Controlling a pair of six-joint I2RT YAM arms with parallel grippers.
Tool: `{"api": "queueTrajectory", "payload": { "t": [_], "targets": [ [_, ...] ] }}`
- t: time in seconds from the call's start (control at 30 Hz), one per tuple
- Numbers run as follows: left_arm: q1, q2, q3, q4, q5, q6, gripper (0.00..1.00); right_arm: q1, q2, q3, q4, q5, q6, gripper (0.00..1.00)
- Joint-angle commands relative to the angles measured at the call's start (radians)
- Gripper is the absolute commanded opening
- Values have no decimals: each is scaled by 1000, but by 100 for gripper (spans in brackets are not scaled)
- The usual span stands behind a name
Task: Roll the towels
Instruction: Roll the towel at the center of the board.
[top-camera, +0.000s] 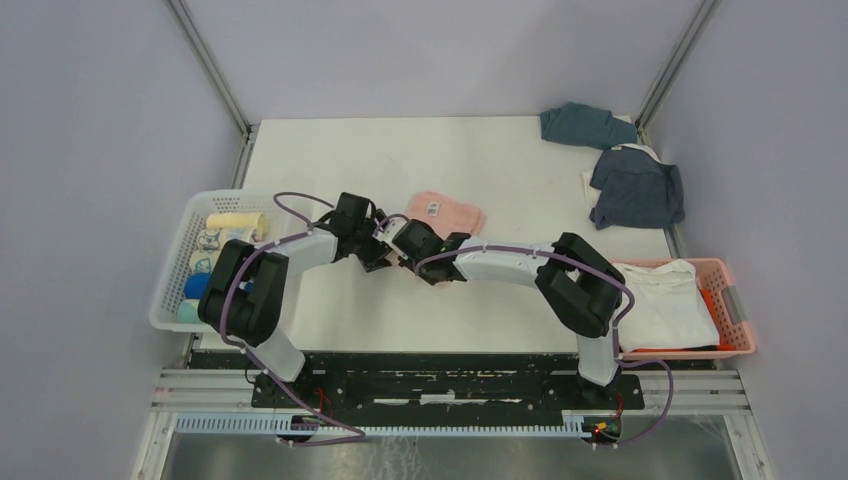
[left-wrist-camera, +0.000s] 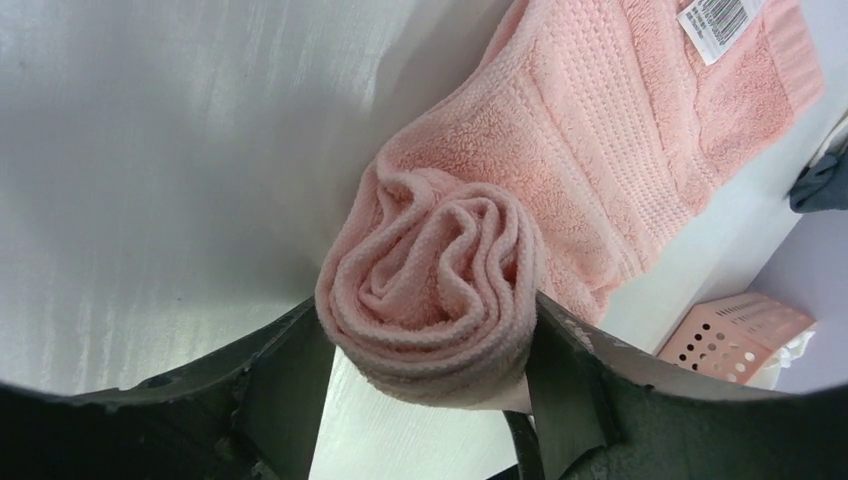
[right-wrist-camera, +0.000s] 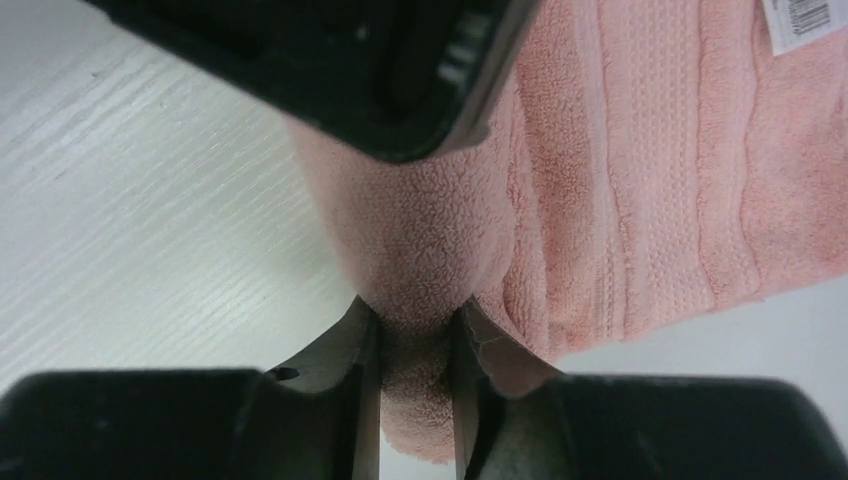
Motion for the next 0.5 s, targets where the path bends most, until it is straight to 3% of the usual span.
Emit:
{"api": "queueTrajectory", "payload": {
  "t": [0.0,0.17,0.33,0.47],
  "targets": [
    [1,-43,-38,-143,-122,94,76,-35,83,-5,-182,-325,74,22],
    [13,-195,-57,-198,-158,54,85,-80,81,93,-253,-643,139,11],
    [38,-343,-85,-285,-204,40,89,-145,126,171,-266,-909,230,10],
    [47,-456,-127,-338,-228,20,90,-189,201,237,-291,-1038,277,10]
  ]
}}
